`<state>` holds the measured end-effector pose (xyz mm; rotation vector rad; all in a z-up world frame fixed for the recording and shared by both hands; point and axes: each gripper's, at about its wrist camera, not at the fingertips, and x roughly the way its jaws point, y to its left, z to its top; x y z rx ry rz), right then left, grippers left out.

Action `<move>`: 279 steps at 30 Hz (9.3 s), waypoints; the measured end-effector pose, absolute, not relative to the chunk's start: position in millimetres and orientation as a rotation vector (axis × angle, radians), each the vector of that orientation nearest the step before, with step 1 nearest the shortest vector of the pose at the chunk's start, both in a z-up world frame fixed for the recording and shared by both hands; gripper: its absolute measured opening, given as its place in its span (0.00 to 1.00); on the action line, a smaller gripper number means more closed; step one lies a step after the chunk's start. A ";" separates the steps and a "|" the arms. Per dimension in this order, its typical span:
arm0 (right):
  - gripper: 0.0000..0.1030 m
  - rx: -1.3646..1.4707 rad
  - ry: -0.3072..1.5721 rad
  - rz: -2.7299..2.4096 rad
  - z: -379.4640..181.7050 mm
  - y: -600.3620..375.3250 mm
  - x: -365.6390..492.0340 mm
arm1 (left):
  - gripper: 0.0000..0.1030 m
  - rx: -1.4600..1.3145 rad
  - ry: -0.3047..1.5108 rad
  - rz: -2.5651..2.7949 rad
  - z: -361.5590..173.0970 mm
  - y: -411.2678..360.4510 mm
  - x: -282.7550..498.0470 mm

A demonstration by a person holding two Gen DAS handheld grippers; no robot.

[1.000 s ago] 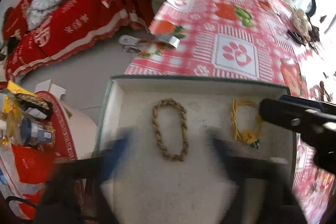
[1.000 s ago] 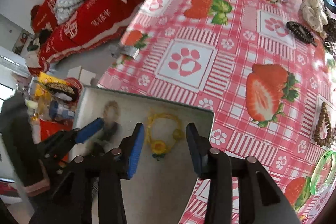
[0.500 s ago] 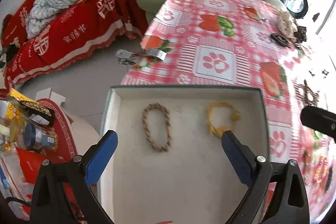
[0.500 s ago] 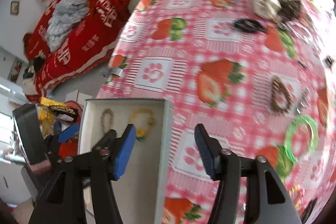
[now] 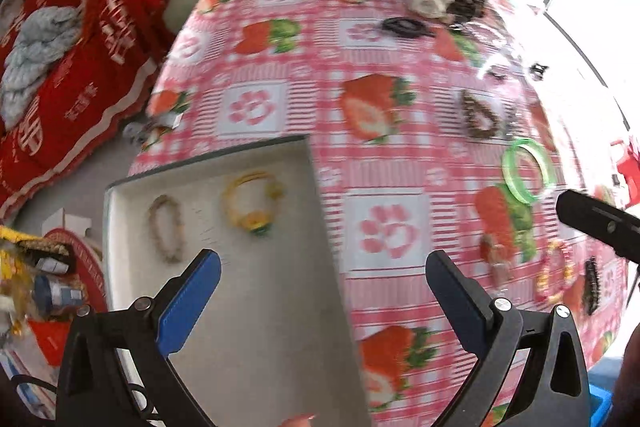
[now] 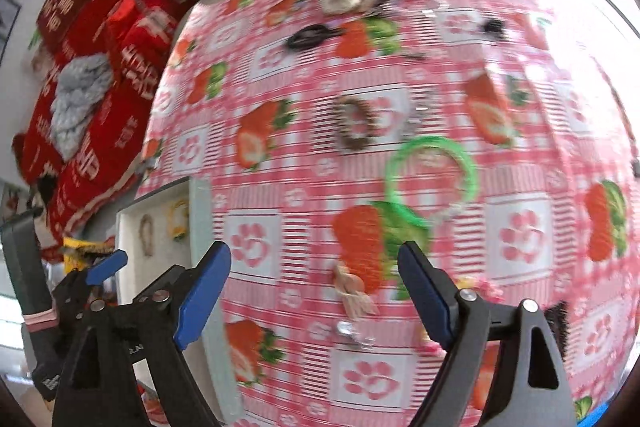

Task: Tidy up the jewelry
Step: 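Move both open tools back over the jewelry on the table, then grasp the black claw clip with the right tool while the left tool grasps the brown coiled hair tie, then carry the clip and hair tie over the white tray with both tools, then open the left tool to drop the coiled hair tie while the right tool releases the black clip, then move both open tools back over the remaining jewelry on the table, then grasp the black beaded hair clip with the right tool while the left tool grasps the green bangle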

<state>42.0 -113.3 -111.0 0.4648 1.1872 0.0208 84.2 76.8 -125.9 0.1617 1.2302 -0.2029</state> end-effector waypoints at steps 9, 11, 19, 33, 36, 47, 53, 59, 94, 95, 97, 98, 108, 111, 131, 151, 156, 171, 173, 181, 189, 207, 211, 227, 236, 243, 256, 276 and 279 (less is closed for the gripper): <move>0.86 0.485 1.239 -0.084 -118.4 -174.3 19.1 | 1.00 0.169 1.247 -0.256 -119.1 18.2 91.5; 0.86 0.466 1.248 -0.109 -119.6 -188.4 19.1 | 1.00 0.162 1.255 -0.255 -119.3 7.4 94.4; 0.86 0.435 1.252 -0.134 -119.4 -242.7 45.0 | 1.00 0.099 1.278 -0.186 -126.4 -23.1 125.3; 0.86 0.411 1.246 -0.136 -130.1 -303.5 116.4 | 1.00 0.043 1.327 -0.123 -156.3 -64.1 166.9; 0.86 0.417 1.251 -0.131 -138.5 -310.3 131.3 | 1.00 0.036 1.329 -0.121 -162.6 -69.4 172.9; 0.80 0.371 1.236 -0.126 -161.1 -325.0 185.5 | 0.94 0.024 1.330 -0.093 -182.6 -78.2 191.4; 0.76 0.377 1.237 -0.148 -176.4 -333.5 211.9 | 0.92 0.050 1.341 -0.087 -193.7 -83.5 197.8; 0.69 0.343 1.230 -0.157 -185.3 -331.2 231.0 | 0.82 0.067 1.341 -0.081 -201.6 -90.7 197.8; 0.39 0.363 1.225 0.048 -144.3 -301.3 149.3 | 0.29 0.012 1.238 -0.164 -139.0 -84.1 143.2; 0.39 0.364 1.228 0.052 -142.9 -299.0 145.7 | 0.29 0.010 1.235 -0.169 -137.3 -81.3 140.3; 0.39 0.365 1.231 0.060 -139.8 -292.6 138.5 | 0.29 0.005 1.229 -0.178 -133.4 -75.5 135.3; 0.39 0.364 1.231 0.064 -138.2 -288.9 135.5 | 0.29 0.001 1.223 -0.183 -130.8 -71.1 131.9; 0.39 0.360 1.225 0.104 -118.0 -230.5 109.3 | 0.29 -0.036 1.201 -0.198 -114.2 -11.6 103.0; 0.39 0.349 1.225 0.125 -111.8 -206.8 102.6 | 0.29 -0.049 1.196 -0.184 -110.9 11.9 93.4; 0.39 0.237 1.273 0.409 -108.5 9.7 96.2 | 0.29 -0.098 1.241 0.081 -139.4 195.4 51.6; 0.39 0.052 1.390 0.450 -179.6 102.5 113.3 | 0.30 -0.074 1.267 0.117 -186.2 227.1 78.0; 0.39 0.025 1.373 0.442 -181.1 110.4 124.2 | 0.52 -0.064 1.269 0.130 -190.4 229.3 81.5; 0.54 0.083 1.348 0.455 -166.6 100.7 138.7 | 0.52 -0.026 1.268 0.142 -184.8 224.3 81.0; 0.55 0.097 1.329 0.459 -158.1 95.9 139.0 | 0.52 -0.021 1.264 0.139 -182.9 223.0 81.0; 0.61 0.161 1.273 0.462 -126.7 80.1 131.1 | 0.52 0.001 1.258 0.134 -175.3 216.6 81.0; 0.63 0.214 1.251 0.440 -109.2 56.5 117.3 | 0.92 0.035 1.249 0.129 -165.7 207.2 79.9; 0.82 0.361 1.284 0.258 -119.2 -52.4 68.3 | 1.00 0.085 1.230 0.022 -133.0 153.1 68.5; 0.98 0.419 1.282 0.176 -122.9 -89.1 51.7 | 1.00 0.105 1.240 -0.039 -126.7 118.7 66.6; 1.00 0.431 1.320 -0.106 -135.2 -211.7 -25.0 | 1.00 0.198 1.341 -0.278 -144.5 -13.5 59.5; 1.00 0.463 1.390 -0.247 -157.6 -264.2 -65.9 | 1.00 0.207 1.360 -0.287 -156.8 -50.4 72.2; 1.00 0.415 1.416 -0.247 -168.5 -269.2 -74.8 | 1.00 0.205 1.350 -0.271 -165.9 -68.2 92.3; 0.93 0.371 1.431 -0.227 -182.1 -266.3 -79.2 | 0.95 0.224 1.328 -0.287 -183.4 -106.4 118.7; 0.35 0.186 1.444 -0.207 -188.6 -240.1 -81.7 | 0.23 0.258 1.326 -0.339 -190.9 -135.8 120.0; 0.35 0.200 1.441 -0.212 -185.5 -235.2 -78.8 | 0.13 0.220 1.338 -0.358 -188.1 -127.3 118.9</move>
